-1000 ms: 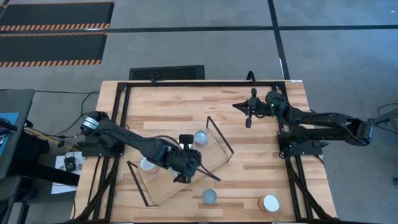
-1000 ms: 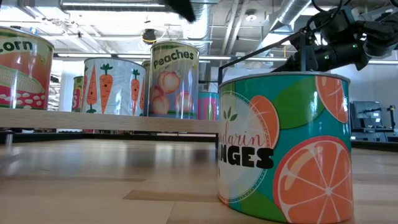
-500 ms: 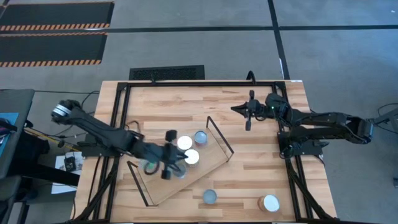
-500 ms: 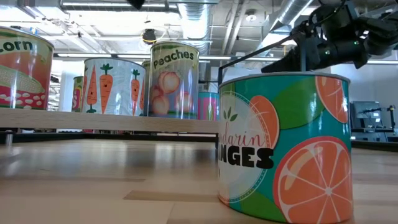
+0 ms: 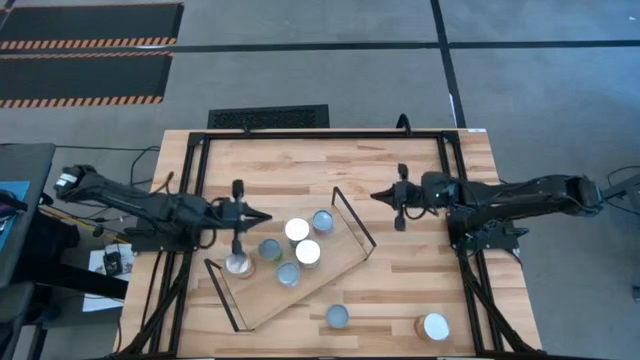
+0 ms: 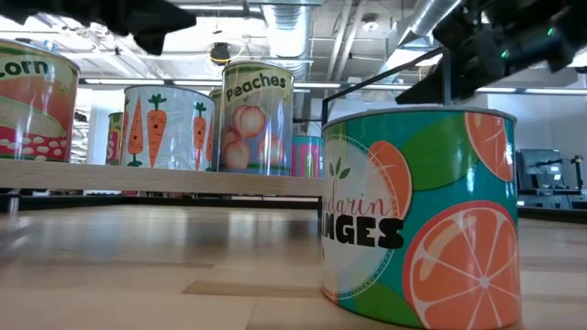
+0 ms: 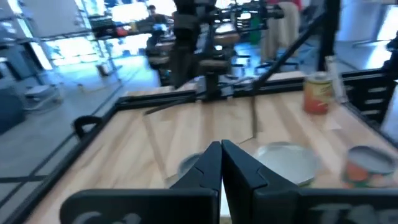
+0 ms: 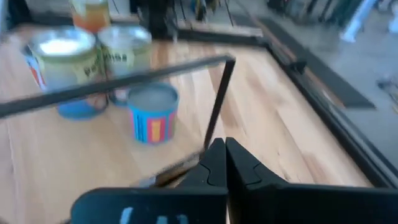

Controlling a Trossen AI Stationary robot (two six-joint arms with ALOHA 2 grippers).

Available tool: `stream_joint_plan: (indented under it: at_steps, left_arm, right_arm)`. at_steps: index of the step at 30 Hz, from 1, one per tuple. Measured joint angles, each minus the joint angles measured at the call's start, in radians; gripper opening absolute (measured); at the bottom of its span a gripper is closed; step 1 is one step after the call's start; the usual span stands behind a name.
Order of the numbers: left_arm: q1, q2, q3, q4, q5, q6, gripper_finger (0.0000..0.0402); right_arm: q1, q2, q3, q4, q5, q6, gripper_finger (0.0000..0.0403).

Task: Pick and place cans onto a shelf
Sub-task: Put the canned corn on the shelf

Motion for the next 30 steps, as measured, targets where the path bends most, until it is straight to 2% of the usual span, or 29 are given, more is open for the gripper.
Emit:
stream_joint_plan:
  at_steps: [3,8,15,21,24,30]
  left_arm:
    - [0.050,-0.075,-0.052,-0.006,0.007,0.024,0.0000]
    - [0.134,-0.152,-0.111,-0.002,0.106,0.029,0.0000]
    - [0.221,-0.181,-0.141,-0.002,0.135,0.054,0.0000]
    - [0.267,-0.181,-0.141,0.012,0.150,0.062,0.0000]
    - [0.280,-0.180,-0.141,0.023,0.150,0.063,0.0000]
    - [0.287,-0.180,-0.141,0.032,0.150,0.077,0.0000]
  right_arm:
    - [0.105,-0.027,0.078,-0.192,0.131,0.054,0.0004]
    - [0.322,-0.031,0.211,-0.467,0.323,0.213,0.0005]
    - [0.657,0.098,0.382,-0.737,0.532,0.510,0.0007]
    - [0.870,0.316,0.573,-1.022,0.538,0.891,0.0008]
    - [0.961,0.439,0.683,-1.164,0.472,1.085,0.0017]
    - [1.097,0.659,0.910,-1.310,0.337,1.431,0.0077]
